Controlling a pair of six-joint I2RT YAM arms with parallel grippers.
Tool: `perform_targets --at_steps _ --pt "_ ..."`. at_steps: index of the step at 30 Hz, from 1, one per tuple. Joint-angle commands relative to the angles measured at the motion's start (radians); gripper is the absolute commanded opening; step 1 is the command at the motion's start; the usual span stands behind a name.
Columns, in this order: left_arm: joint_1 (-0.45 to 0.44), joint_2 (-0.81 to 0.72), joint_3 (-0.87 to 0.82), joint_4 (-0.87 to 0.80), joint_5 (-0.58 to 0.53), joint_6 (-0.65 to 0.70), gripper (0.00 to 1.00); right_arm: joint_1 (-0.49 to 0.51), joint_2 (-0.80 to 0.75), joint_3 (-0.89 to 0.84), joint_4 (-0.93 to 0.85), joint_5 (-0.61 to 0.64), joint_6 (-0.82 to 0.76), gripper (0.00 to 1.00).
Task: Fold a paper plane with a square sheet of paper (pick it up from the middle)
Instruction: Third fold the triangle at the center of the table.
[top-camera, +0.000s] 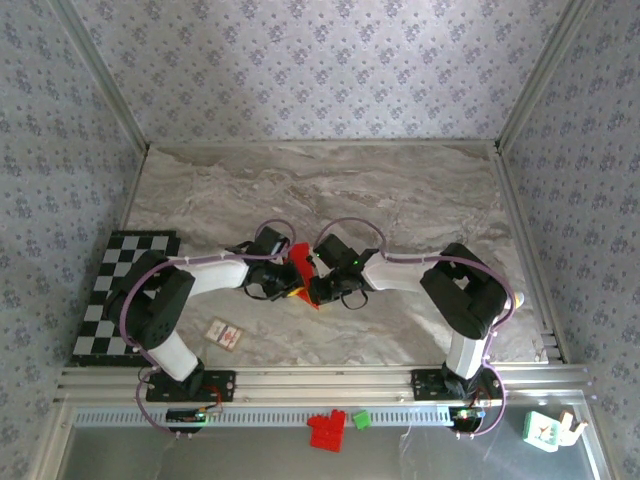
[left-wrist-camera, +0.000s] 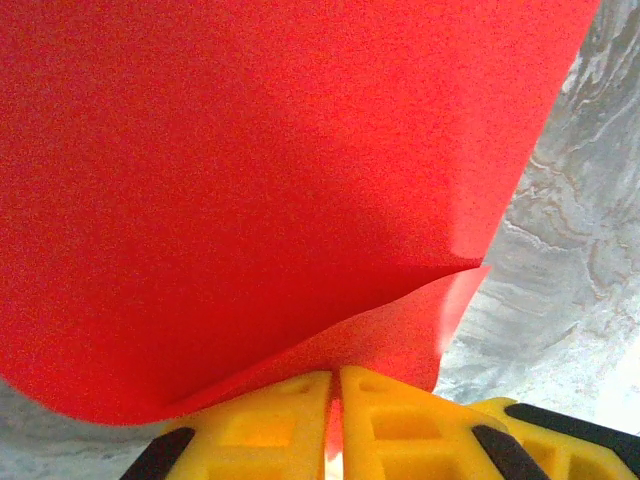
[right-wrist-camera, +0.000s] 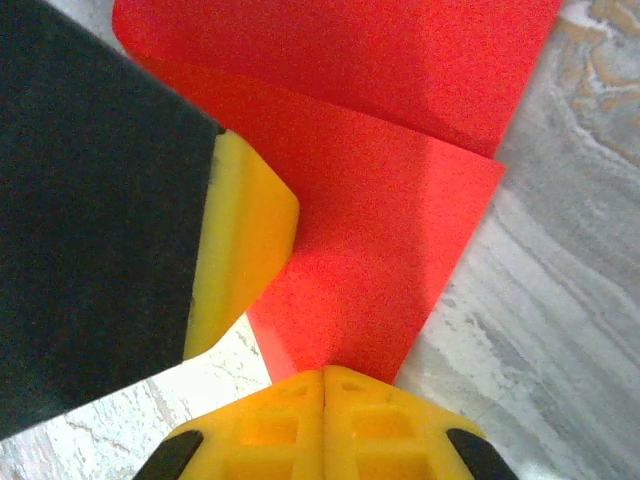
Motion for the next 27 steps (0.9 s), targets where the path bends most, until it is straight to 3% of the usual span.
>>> perform_targets --at_steps 1,14,23,27 --pt "0.035 0.002 -0.005 -0.083 -0.110 0.045 0.13 -0.003 0.063 -0.019 -0.129 0.088 0.006 0.05" --pt "0.208 -0.015 -0.030 -0.097 -0.086 0.246 0.13 -0.005 0.122 -0.022 -0.201 0.118 0.064 0.05" --pt "0.302 -0.088 -0.061 -0.111 -0.089 0.307 0.14 -0.007 0.107 -0.013 -0.208 0.107 0.064 0.05" --pt "0.301 -0.166 -0.034 -0.115 -0.032 0.253 0.15 -0.008 0.100 -0.007 -0.202 0.100 0.070 0.05"
